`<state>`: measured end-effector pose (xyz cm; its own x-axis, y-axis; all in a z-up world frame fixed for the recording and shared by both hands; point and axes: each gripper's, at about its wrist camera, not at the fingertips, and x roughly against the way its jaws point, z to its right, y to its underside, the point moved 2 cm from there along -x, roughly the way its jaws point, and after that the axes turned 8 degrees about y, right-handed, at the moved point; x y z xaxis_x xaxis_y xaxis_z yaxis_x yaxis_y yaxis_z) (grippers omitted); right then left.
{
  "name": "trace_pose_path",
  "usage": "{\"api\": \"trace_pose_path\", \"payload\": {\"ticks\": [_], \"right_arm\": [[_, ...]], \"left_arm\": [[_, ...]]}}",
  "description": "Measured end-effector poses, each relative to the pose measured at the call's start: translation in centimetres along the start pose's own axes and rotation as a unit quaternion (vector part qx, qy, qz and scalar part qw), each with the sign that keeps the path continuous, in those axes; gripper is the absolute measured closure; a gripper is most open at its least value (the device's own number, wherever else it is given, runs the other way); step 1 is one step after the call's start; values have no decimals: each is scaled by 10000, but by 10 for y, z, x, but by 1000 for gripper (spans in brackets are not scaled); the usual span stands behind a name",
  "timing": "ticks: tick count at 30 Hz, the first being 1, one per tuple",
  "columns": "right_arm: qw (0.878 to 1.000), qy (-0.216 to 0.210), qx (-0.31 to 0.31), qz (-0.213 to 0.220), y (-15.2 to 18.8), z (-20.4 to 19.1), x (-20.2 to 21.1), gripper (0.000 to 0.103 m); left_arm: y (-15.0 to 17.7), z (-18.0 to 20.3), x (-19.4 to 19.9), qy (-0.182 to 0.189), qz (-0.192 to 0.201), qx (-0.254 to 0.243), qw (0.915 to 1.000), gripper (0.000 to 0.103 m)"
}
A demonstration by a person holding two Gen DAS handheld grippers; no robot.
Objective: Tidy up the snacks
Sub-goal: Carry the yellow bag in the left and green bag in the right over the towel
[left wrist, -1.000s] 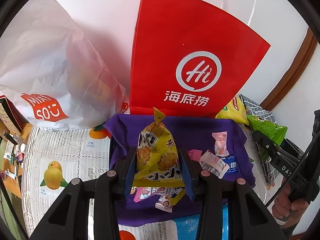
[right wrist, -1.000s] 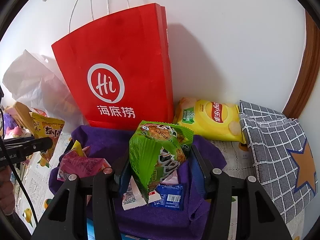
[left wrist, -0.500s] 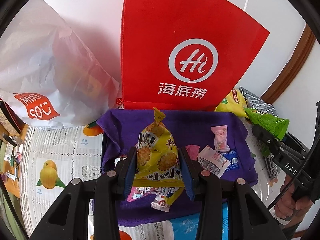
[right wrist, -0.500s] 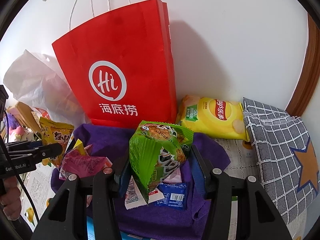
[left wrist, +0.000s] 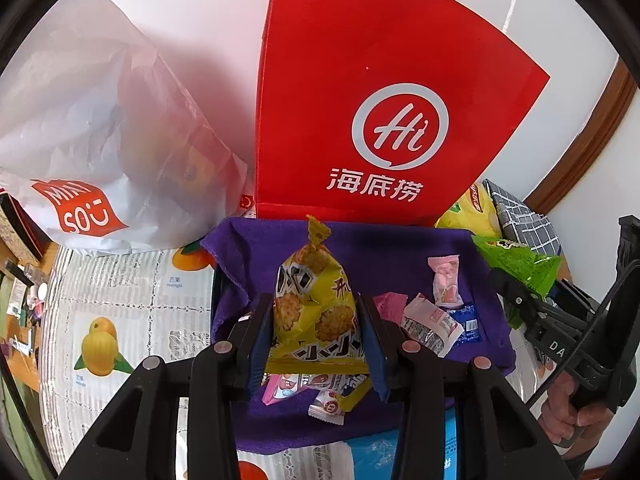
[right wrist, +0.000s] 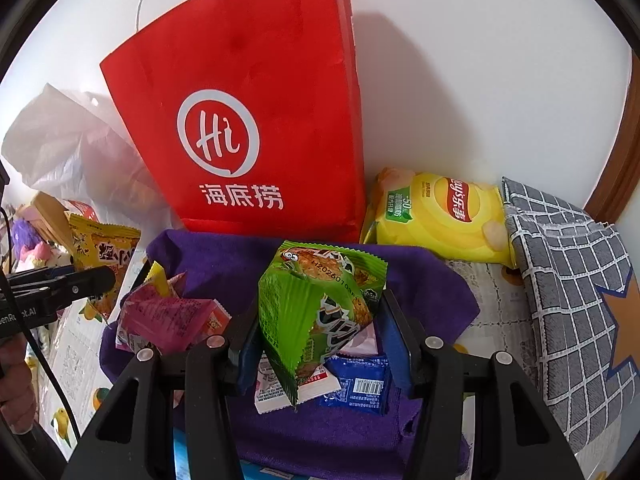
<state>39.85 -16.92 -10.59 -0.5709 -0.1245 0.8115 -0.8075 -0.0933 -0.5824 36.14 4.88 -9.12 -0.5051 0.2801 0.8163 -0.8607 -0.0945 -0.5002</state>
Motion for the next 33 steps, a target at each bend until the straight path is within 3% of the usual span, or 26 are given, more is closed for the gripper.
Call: {"api": "trace_pose_path", "payload": {"ticks": [33], "right_arm": [[9962, 16, 433, -756, 16, -19, -39, 50]], "left_arm": [[7, 14, -13, 97, -171, -216, 9996, 63]]}}
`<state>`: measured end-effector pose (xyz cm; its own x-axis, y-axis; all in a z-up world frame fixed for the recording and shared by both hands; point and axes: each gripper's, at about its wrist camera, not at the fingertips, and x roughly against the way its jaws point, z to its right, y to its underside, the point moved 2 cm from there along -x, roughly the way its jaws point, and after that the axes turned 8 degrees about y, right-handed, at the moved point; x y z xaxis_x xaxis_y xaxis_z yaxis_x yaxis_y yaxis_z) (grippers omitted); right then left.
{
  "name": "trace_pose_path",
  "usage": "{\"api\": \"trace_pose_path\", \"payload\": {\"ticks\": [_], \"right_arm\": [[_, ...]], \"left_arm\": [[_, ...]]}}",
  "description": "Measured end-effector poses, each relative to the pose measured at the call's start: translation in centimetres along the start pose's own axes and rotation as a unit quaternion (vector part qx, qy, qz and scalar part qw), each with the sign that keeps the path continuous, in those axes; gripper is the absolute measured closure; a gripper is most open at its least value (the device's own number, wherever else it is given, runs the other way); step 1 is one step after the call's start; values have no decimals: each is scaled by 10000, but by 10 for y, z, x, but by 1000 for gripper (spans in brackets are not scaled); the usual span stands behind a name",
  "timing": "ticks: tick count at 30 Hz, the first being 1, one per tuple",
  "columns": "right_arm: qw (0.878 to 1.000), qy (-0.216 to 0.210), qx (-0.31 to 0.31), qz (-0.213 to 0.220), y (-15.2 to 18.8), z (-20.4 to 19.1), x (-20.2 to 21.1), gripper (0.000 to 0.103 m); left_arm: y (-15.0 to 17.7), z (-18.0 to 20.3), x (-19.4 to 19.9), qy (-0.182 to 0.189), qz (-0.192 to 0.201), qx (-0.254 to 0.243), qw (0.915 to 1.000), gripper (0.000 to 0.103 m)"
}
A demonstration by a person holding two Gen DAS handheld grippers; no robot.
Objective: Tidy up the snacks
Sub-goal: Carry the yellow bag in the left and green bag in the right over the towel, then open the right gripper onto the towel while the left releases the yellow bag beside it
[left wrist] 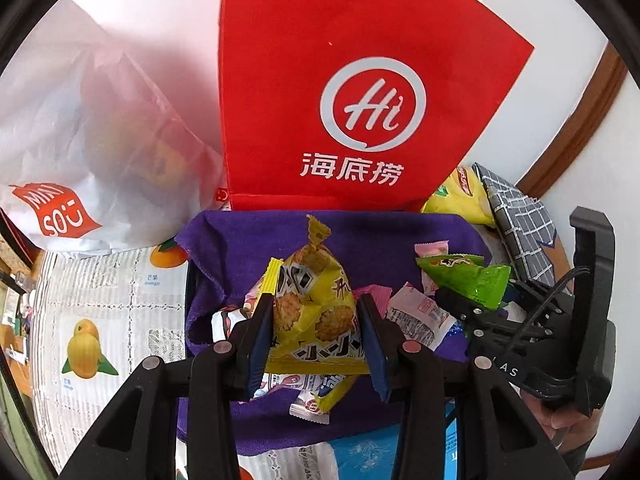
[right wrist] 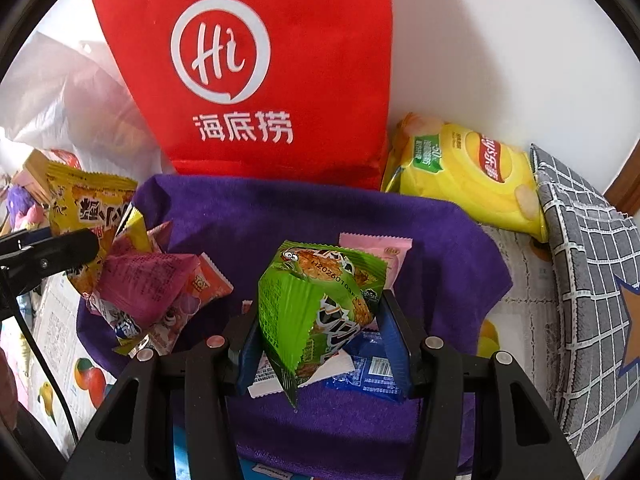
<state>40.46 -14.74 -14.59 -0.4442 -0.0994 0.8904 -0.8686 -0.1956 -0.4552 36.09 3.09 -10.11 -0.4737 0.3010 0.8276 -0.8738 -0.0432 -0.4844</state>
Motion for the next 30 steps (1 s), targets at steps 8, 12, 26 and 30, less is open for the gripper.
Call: {"api": "trace_pose_path", "payload": {"ticks": [8, 12, 26, 30], "right_arm": [[9998, 71, 39, -169, 4, -2, -7, 50], [9997, 116, 38, -213, 3, -1, -9, 50], [9993, 185, 35, -323, 1, 1, -14, 41], [9994, 211, 36, -285, 1, 1, -10, 40]], "left_arm": [[0, -1, -6, -103, -160, -21, 9998, 61], [1, 1, -8, -125, -197, -58, 9997, 61], [4, 4, -17, -212, -387, -156, 9989, 55], [4, 5, -19, -232, -422, -181, 9987, 54]]}}
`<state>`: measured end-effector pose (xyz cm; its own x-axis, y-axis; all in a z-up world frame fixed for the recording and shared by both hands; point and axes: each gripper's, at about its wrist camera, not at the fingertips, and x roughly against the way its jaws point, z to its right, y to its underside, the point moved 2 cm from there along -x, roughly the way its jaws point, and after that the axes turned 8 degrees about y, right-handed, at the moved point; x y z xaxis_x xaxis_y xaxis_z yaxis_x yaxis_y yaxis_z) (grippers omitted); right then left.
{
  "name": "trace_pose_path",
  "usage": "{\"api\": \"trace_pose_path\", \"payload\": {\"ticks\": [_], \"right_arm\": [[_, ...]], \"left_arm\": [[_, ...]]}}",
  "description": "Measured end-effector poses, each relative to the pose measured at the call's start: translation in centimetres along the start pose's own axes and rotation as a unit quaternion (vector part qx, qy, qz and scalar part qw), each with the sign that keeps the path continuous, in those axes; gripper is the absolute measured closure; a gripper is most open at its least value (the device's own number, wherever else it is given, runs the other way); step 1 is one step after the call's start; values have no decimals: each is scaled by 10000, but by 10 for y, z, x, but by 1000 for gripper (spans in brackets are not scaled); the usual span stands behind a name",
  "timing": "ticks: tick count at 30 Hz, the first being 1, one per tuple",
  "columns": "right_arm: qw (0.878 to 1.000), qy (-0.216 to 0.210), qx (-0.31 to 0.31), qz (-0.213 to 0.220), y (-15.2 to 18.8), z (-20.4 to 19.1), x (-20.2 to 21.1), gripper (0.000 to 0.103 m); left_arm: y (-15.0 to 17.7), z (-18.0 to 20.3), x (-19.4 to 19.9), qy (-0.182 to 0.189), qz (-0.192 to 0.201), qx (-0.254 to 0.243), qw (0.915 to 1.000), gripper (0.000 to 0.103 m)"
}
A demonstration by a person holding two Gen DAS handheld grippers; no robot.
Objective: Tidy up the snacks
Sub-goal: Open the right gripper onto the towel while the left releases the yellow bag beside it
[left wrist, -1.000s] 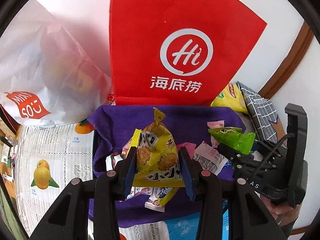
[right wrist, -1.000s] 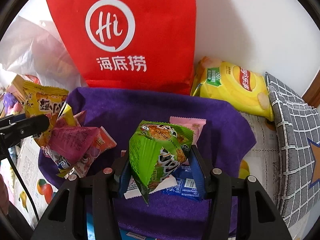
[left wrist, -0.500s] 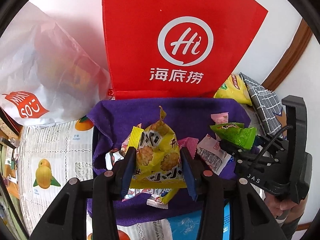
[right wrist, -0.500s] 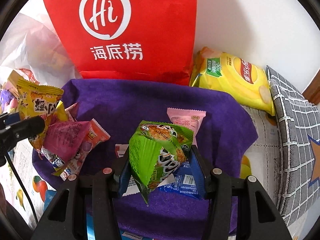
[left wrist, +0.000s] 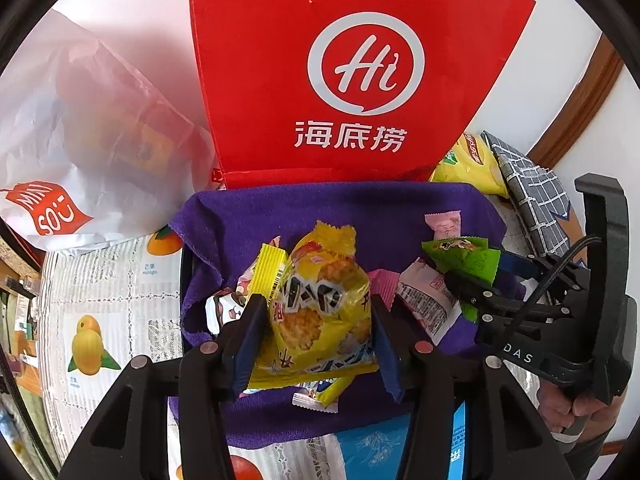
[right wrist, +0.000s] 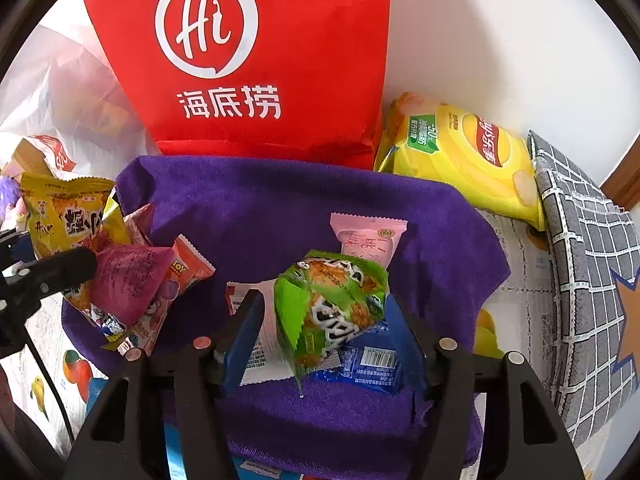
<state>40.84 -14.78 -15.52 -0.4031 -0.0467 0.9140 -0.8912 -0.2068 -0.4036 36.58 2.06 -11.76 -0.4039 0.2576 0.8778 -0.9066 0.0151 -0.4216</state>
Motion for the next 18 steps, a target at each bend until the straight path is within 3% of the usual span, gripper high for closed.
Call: {"api": "trace_pose_path", "payload": {"ticks": [12, 18], "right_arm": [[9993, 35, -155, 347, -5, 10, 29, 40], [9984, 9, -329, 466, -8, 18, 39, 40]], "left_arm": [[1, 3, -6, -51, -124, -7, 9999, 44], [-1, 7, 5, 15, 110, -6, 9999, 36]]}}
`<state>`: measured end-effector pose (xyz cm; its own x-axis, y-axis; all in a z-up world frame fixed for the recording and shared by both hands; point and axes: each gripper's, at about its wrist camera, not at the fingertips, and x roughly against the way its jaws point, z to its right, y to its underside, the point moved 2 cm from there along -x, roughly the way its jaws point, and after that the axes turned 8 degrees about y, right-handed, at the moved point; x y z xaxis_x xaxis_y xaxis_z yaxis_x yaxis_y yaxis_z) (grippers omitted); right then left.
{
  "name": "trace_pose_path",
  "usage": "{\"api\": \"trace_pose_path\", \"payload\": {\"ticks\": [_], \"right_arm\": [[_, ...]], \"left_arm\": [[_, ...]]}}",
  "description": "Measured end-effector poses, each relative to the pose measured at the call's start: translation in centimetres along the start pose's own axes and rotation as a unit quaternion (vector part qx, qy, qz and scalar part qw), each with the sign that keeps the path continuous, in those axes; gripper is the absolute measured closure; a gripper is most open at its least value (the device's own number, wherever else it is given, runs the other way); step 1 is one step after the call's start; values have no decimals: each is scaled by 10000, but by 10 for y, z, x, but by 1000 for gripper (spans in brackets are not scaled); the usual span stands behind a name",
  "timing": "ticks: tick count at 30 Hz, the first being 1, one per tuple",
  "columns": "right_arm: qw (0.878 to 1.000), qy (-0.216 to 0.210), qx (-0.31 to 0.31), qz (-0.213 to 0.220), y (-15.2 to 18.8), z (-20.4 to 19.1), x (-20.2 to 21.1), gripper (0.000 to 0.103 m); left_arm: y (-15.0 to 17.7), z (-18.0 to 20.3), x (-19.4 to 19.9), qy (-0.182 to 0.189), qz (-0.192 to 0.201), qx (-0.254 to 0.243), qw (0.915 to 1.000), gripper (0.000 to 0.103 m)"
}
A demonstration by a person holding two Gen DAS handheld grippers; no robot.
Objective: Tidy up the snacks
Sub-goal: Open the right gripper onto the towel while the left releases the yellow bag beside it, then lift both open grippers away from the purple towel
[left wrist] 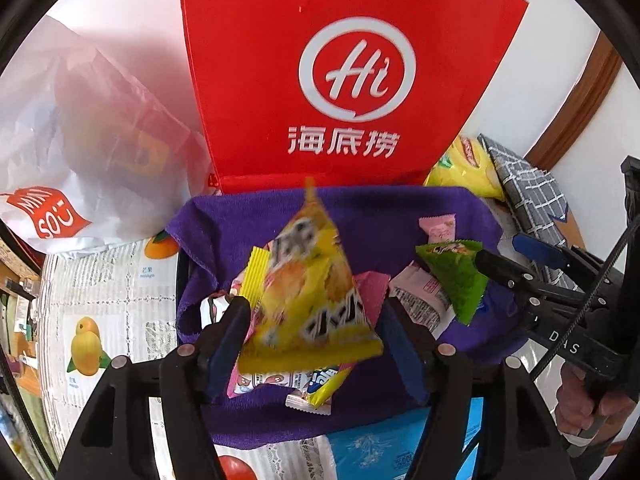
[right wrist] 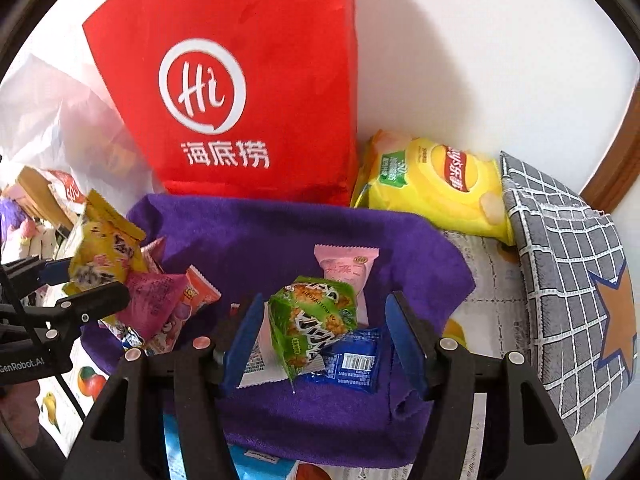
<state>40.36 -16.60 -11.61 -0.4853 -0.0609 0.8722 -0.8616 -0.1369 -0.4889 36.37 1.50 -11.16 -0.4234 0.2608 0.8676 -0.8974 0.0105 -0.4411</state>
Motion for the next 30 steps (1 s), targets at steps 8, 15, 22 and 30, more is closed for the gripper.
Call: {"api": "trace_pose_path", "payload": {"ticks": [8, 15, 22, 30], "right_arm": [[9998, 28, -63, 207, -3, 2, 21, 40], [9983, 18, -221, 538, -1, 4, 54, 38], [9954, 26, -391, 871, 22, 5, 91, 33], [9926, -44, -723, 972, 57, 23, 129, 33]], "left_arm": [[-2, 3, 15, 80, 206, 44, 9997, 27], [-2, 13, 34, 179, 346, -116, 9992, 27], [0, 23, 59, 110, 643, -263, 9975, 27], [11, 48, 96, 26, 985, -542, 9937, 27]]}}
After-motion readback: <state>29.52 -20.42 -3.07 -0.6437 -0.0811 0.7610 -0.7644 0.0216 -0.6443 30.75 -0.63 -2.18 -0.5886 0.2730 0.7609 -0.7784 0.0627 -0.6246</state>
